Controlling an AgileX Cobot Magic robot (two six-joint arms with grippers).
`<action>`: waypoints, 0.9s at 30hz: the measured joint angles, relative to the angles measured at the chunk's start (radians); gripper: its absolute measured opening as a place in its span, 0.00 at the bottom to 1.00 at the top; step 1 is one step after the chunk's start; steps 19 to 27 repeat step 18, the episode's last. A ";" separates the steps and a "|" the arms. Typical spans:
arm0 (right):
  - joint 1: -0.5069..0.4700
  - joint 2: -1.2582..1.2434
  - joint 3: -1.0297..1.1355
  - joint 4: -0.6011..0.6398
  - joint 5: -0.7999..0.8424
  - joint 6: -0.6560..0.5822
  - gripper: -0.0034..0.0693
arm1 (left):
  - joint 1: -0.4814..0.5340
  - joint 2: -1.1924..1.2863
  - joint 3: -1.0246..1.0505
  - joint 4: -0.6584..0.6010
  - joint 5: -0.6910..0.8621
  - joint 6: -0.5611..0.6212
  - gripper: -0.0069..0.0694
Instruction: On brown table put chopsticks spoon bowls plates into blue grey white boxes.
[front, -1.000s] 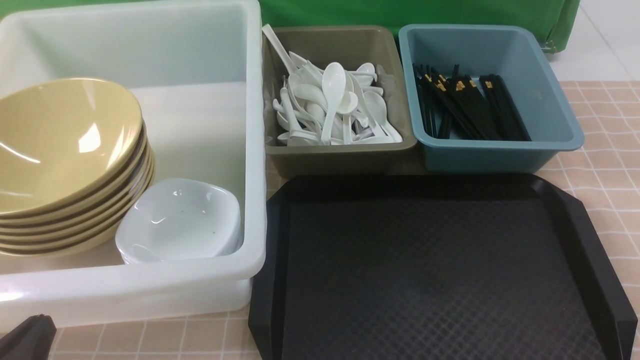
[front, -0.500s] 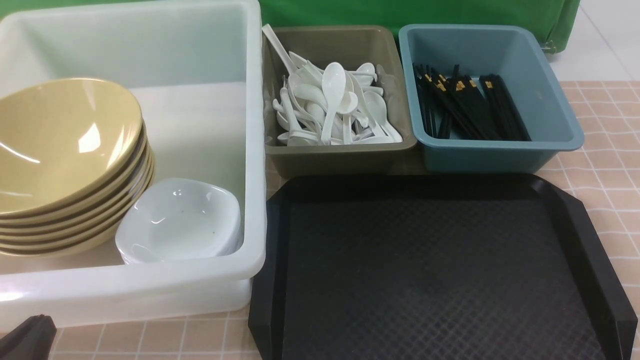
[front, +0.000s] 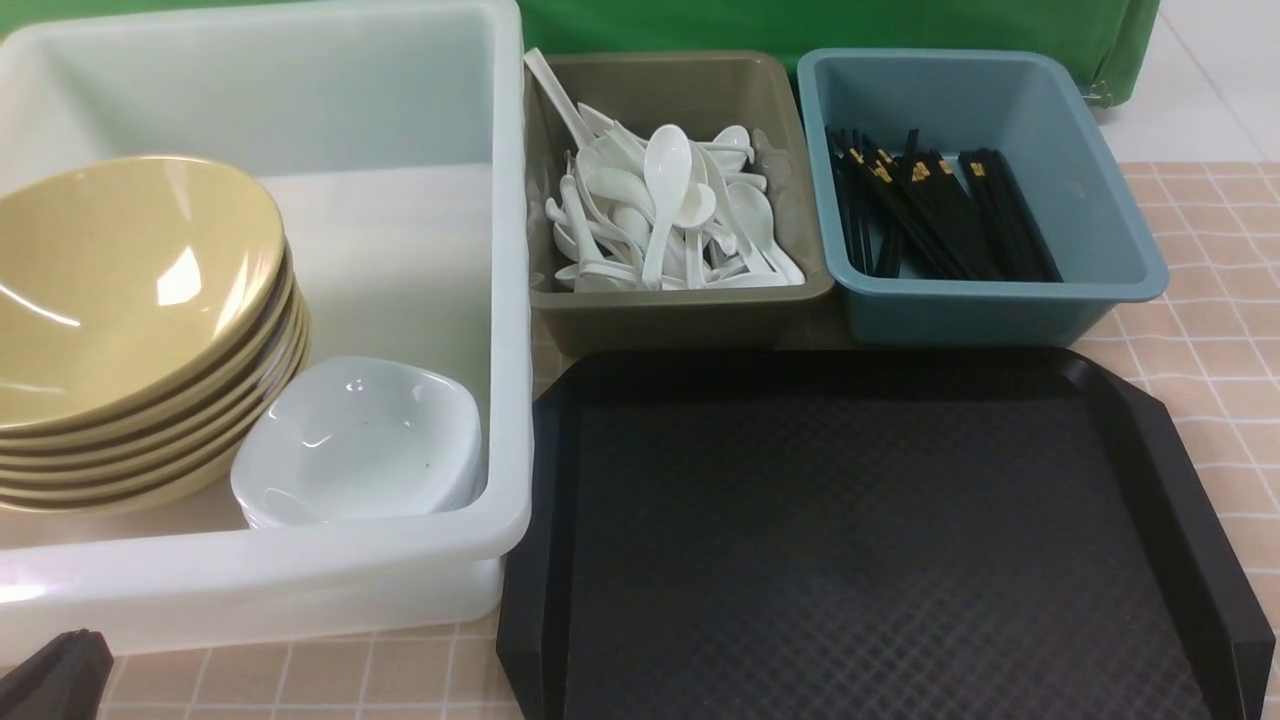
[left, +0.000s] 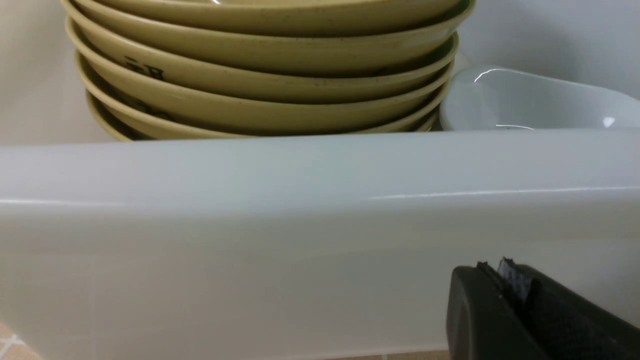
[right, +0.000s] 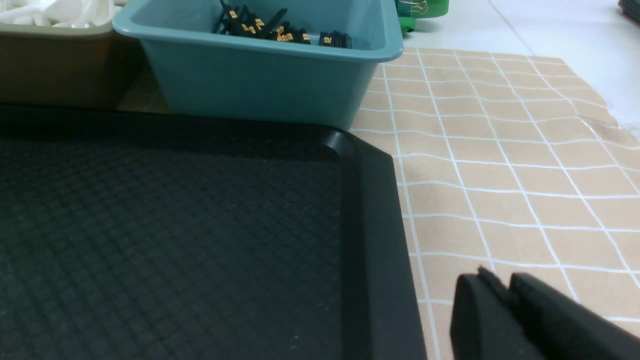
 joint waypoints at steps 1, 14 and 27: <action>0.000 0.000 0.000 0.000 0.000 0.000 0.21 | 0.000 0.000 0.000 0.000 0.000 0.000 0.10; 0.000 0.000 0.000 0.000 0.000 0.000 0.23 | 0.000 0.000 0.000 0.000 0.000 0.000 0.10; 0.000 0.000 0.000 0.000 0.000 0.000 0.24 | 0.000 0.000 0.000 0.000 0.000 0.000 0.10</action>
